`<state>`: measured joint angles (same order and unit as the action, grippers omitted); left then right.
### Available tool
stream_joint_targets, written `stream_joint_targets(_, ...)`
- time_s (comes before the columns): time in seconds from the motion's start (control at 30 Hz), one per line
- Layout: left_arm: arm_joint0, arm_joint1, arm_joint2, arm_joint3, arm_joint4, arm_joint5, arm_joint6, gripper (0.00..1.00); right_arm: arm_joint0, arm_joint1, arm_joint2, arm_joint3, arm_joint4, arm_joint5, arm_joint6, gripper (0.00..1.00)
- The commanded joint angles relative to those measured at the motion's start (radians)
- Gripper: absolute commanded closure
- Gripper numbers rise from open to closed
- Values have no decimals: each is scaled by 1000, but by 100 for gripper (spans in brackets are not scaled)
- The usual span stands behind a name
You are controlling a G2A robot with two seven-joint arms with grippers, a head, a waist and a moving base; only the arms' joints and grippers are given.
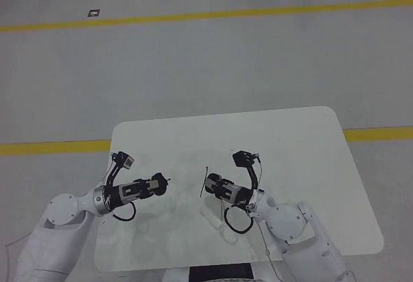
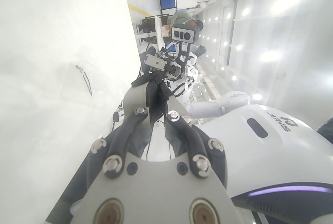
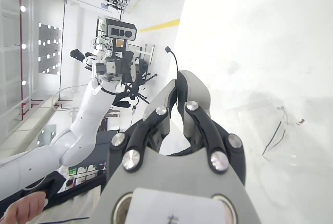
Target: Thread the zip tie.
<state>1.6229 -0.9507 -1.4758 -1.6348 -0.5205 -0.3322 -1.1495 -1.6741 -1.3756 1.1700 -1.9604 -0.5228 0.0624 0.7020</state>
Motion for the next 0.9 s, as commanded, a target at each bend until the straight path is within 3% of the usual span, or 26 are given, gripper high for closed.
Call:
stream_joint_targets(0.0, 10, -3, 22, -10, -10, -7, 19, 100, -3, -1, -5, 5, 14, -2, -40, 100)
stream_joint_targets(0.17, 38, -13, 79, -11, -77, -8, 40, 100, -12, -5, -43, 24, 14, -3, -176, 100)
stream_joint_targets(0.33, 52, -20, 102, 5, -106, -8, 52, 100, -18, -6, -70, 38, 13, -10, -260, 100)
stream_joint_targets(0.47, 53, -25, 116, 19, -134, -8, 55, 100, -21, -7, -83, 42, 20, -20, -313, 100)
stream_joint_targets(0.53, 36, -25, 118, 9, -100, -8, 37, 100, -18, -6, -79, 35, 12, -29, -349, 100)
stream_joint_targets(0.87, 37, -25, 120, 11, -105, -5, 44, 100, -18, -6, -82, 36, 11, -34, -360, 100)
